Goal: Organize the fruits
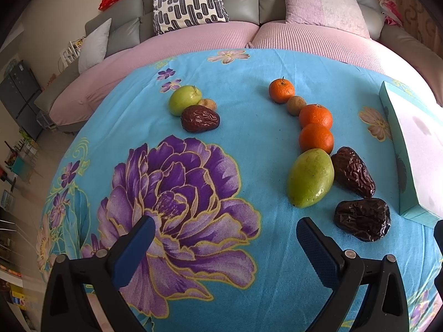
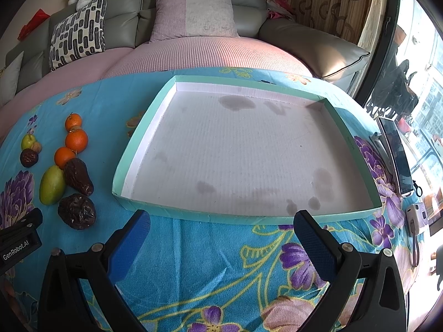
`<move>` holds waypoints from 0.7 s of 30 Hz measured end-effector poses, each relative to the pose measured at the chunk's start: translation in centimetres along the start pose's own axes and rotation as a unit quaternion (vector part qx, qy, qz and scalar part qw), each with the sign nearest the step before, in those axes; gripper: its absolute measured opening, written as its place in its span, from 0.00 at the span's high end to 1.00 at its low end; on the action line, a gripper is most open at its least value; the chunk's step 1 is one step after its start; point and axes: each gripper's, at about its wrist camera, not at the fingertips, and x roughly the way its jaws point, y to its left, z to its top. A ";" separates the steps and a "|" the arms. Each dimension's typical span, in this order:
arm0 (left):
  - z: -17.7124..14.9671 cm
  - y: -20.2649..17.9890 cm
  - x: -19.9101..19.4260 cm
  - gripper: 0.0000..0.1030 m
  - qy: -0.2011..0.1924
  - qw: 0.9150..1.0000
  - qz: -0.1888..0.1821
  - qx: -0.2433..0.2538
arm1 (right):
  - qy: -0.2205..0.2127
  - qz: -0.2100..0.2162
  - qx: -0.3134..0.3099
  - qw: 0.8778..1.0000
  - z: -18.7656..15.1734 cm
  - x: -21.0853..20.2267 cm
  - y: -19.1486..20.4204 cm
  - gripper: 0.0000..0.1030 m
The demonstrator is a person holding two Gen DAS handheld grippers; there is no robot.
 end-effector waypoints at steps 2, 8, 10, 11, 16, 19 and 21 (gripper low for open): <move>0.1 0.0 0.0 0.00 0.000 1.000 -0.001 -0.001 | 0.000 0.000 0.000 1.000 0.0 0.0 0.0 0.00; 0.5 0.3 -0.3 0.00 -0.012 1.000 -0.015 -0.006 | -0.014 0.042 -0.016 0.999 0.1 -0.7 1.1 0.00; 0.8 0.5 -0.9 0.00 -0.032 0.999 -0.026 -0.006 | -0.022 0.085 -0.028 0.996 0.0 -1.2 2.0 0.00; 0.9 0.6 -1.2 0.00 -0.044 0.999 -0.028 -0.007 | -0.023 0.102 -0.038 0.994 -0.1 -1.3 2.6 0.00; 1.9 1.5 -2.5 0.00 -0.102 0.993 -0.058 -0.014 | -0.020 0.158 -0.071 0.985 -0.5 -1.3 5.0 0.00; 2.6 1.8 -2.4 0.00 -0.103 0.993 -0.053 0.003 | -0.020 0.189 -0.070 0.979 -0.5 -1.3 5.7 0.08; 3.1 2.0 -2.0 0.00 -0.082 0.994 -0.070 0.013 | -0.020 0.202 -0.077 0.976 -0.1 -1.1 6.5 0.16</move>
